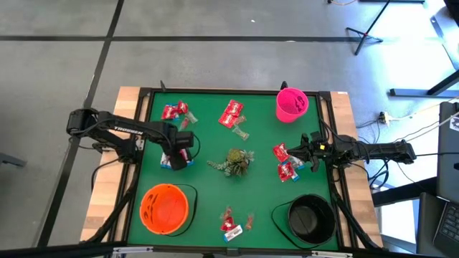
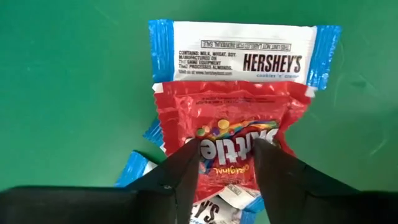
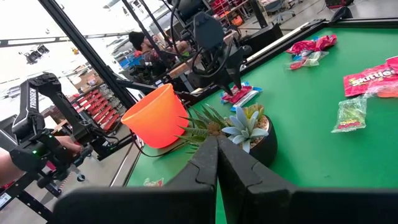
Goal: Sort candy
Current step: Put the red candy into the orange bucket
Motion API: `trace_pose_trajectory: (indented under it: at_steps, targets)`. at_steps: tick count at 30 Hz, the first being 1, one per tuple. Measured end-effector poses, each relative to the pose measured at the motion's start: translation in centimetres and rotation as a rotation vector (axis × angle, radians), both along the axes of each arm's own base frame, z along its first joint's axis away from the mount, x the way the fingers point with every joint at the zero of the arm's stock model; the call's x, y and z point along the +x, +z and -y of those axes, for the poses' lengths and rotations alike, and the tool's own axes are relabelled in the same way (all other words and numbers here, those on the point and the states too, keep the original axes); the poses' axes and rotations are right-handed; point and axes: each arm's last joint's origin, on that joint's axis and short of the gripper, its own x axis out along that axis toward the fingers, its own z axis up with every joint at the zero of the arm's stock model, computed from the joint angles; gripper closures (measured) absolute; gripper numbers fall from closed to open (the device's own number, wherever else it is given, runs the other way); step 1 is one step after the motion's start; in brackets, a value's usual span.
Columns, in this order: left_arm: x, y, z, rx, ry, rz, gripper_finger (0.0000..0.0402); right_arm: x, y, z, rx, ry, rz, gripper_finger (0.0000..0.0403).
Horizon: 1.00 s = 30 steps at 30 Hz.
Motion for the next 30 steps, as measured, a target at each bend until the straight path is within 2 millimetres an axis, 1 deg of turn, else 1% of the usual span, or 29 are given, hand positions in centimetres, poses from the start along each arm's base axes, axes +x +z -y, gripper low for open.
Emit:
trace_pose_trajectory:
  at_steps: [3, 6, 8, 10, 13, 17, 20, 23, 27, 30]
  targets:
    - [0.0, 0.0, 0.1, 0.028, -0.013, -0.001, 0.0296, 0.0, 0.0, 0.0, 0.000, 0.000, -0.001, 0.0395]
    - [0.1, 0.0, 0.1, 0.041, -0.021, 0.005, 0.0345, 0.0, 0.0, 0.0, 0.000, 0.000, -0.001, 0.0395]
    - [0.4, 0.5, 0.1, 0.042, -0.021, 0.017, 0.0383, 0.0, 0.0, 0.0, 0.000, 0.000, 0.000, 0.0395]
    - [1.0, 1.4, 0.0, 0.043, -0.014, 0.032, 0.0394, 0.0, 0.0, 0.0, 0.000, 0.000, -0.001, 0.0395]
    - [1.6, 3.9, 0.2, 0.068, -0.027, 0.056, 0.0400, 0.0, 0.0, 0.0, 0.000, 0.000, 0.000, 0.0395]
    - [1.7, 8.3, 1.2, 0.094, -0.071, 0.099, 0.0401, 0.0, 0.0, 0.0, 0.000, 0.000, 0.000, 0.0395]
    - [1.3, 11.8, 2.5, 0.097, -0.109, 0.209, 0.0401, 0.0, 0.0, 0.0, 0.000, 0.000, 0.000, 0.0395]
    - [0.9, 14.7, 4.2, 0.091, -0.126, 0.355, 0.0401, 0.0, 0.0, 0.0, 0.000, 0.000, 0.000, 0.0395]
    - [-0.2, 17.4, 6.6, 0.026, -0.124, 0.456, 0.0401, 0.0, 0.0, 0.0, 0.000, 0.000, 0.000, 0.0395]
    - [-0.9, 18.6, 8.8, -0.031, -0.114, 0.499, 0.0401, 0.0, 0.0, 0.0, 0.000, 0.000, -0.001, 0.0395]
